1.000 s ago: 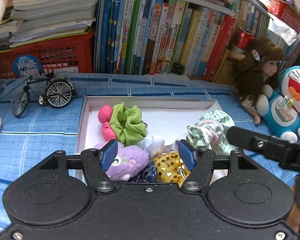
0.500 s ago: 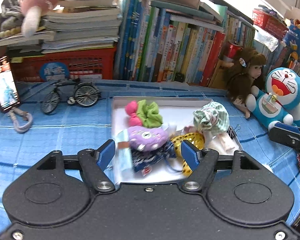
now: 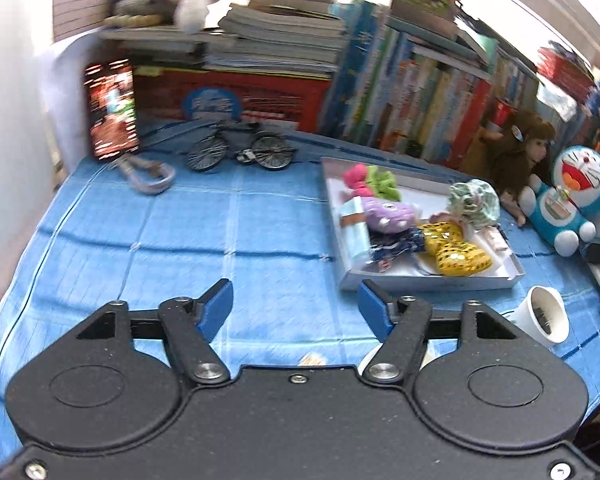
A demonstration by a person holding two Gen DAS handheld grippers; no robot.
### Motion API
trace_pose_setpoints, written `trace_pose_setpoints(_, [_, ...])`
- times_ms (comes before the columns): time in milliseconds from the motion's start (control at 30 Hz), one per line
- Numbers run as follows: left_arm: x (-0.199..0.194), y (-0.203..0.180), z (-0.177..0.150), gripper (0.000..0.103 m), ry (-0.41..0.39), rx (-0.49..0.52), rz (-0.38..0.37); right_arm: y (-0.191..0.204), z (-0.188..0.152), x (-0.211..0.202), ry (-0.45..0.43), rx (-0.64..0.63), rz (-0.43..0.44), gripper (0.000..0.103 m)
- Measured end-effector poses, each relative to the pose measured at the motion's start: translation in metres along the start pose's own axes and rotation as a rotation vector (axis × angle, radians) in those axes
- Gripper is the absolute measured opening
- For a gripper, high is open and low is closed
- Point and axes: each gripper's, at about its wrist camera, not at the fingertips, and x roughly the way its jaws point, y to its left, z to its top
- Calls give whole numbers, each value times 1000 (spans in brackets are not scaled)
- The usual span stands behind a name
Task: Organize soft objects
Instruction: 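Move the left tool to the beige printed cork tag while the right approaches the white fluffy pompom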
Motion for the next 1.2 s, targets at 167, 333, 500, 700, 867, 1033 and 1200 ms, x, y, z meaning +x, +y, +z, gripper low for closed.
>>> trace_pose_setpoints(167, [-5, 24, -38, 43, -17, -22, -5, 23, 4, 10, 12, 16, 23, 98])
trace_pose_setpoints(333, [6, 32, -78, 32, -31, 4, -48, 38, 4, 33, 82, 26, 29, 93])
trace_pose_setpoints(500, [24, 29, -98, 28, -59, 54, -90, 49, 5, 63, 172, 68, 40, 80])
trace_pose_setpoints(700, [51, 32, -103, 25, -46, 72, -138, 64, 6, 104, 276, 81, 52, 61])
trace_pose_setpoints(867, [55, 31, -106, 25, -66, 120, -172, 73, 8, 126, 369, 29, 69, 53])
trace_pose_setpoints(1033, [63, 34, -102, 25, -54, 112, -175, 66, 13, 120, 350, -43, 92, 55])
trace_pose_setpoints(1200, [65, 23, -101, 26, -35, 184, -172, 43, 17, 128, 383, -10, 75, 55])
